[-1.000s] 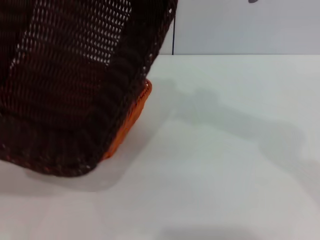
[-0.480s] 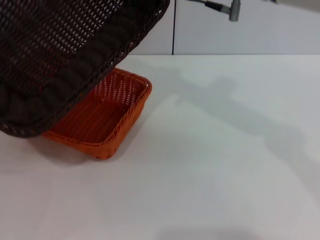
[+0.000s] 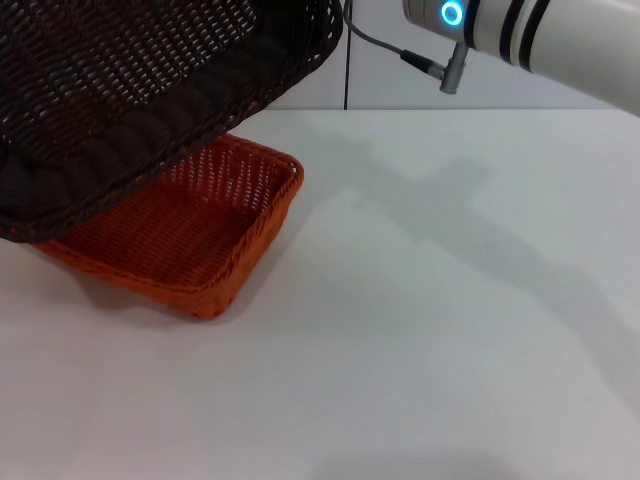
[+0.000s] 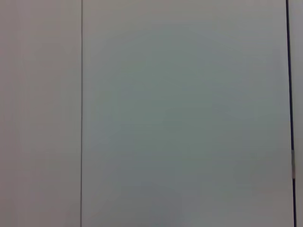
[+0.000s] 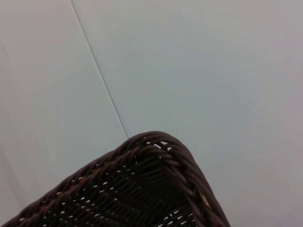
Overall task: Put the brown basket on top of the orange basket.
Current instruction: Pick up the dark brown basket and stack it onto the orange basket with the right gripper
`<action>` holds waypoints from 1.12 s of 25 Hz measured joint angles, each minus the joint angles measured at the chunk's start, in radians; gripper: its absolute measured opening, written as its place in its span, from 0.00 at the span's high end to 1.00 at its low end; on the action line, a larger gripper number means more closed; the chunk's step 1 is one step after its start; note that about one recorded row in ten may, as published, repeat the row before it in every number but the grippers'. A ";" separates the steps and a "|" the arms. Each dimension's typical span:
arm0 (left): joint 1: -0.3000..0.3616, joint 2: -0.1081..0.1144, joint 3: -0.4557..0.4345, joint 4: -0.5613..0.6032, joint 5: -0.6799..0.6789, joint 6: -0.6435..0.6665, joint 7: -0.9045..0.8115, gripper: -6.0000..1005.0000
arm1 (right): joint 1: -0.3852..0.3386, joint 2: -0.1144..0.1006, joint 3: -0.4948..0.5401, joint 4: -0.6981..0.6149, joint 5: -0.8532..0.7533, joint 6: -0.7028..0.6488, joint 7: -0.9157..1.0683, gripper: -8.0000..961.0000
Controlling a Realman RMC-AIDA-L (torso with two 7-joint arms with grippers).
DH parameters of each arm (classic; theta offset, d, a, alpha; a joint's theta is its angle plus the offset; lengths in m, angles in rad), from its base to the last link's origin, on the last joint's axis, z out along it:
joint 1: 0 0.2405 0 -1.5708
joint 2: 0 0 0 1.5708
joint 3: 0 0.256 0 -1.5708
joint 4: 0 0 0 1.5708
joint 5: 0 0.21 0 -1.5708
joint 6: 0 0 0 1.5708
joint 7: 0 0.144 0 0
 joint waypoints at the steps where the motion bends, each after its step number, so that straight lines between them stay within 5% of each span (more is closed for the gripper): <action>1: 0.000 0.000 0.001 0.000 0.001 0.000 0.002 0.26 | 0.000 -0.002 0.005 0.022 0.077 -0.018 -0.043 0.81; 11: 0.001 0.002 0.002 0.005 0.002 -0.005 0.003 0.26 | 0.016 -0.002 0.033 0.224 0.593 -0.137 -0.399 0.81; 24: 0.002 0.002 -0.005 0.021 -0.002 -0.003 0.004 0.26 | 0.082 0.003 0.025 0.559 1.085 -0.310 -0.694 0.81; 28: 0.002 0.002 -0.005 0.021 -0.004 -0.002 0.004 0.26 | 0.104 0.003 0.024 0.617 1.118 -0.333 -0.711 0.81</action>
